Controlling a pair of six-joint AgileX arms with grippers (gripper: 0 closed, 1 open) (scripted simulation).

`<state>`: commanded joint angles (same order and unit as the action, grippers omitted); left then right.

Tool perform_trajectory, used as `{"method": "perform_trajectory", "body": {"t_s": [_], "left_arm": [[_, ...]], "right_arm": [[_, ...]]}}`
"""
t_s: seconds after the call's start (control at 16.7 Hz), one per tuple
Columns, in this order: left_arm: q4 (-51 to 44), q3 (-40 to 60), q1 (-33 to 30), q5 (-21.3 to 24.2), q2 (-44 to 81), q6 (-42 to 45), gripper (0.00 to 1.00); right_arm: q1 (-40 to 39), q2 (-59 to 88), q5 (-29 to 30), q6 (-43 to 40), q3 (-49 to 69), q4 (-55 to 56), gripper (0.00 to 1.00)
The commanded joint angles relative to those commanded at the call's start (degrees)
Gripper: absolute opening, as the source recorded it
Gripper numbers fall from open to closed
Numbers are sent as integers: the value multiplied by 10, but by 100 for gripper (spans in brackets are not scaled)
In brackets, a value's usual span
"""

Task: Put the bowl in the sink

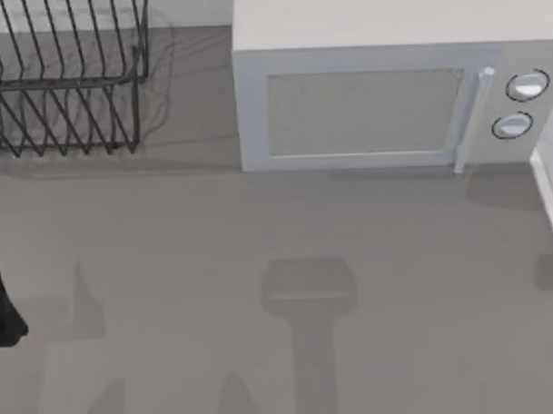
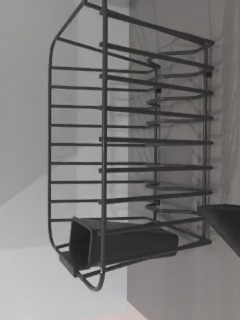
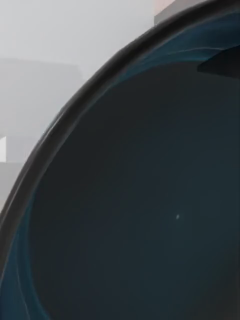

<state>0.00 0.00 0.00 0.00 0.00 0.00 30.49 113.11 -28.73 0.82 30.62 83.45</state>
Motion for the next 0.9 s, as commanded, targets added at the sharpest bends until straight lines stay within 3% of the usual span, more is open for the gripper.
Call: {"method": "perform_trajectory", "body": {"t_s": [0.3, 0.66, 0.9], "left_arm": [[0, 0, 0, 0, 0, 0, 100], [0, 0, 0, 0, 0, 0, 100], [0, 0, 0, 0, 0, 0, 100]], "right_arm": [[-2, 124, 5, 0, -23, 144, 0], [-2, 139, 5, 0, -26, 159, 0], [-2, 139, 5, 0, -26, 159, 30]]}}
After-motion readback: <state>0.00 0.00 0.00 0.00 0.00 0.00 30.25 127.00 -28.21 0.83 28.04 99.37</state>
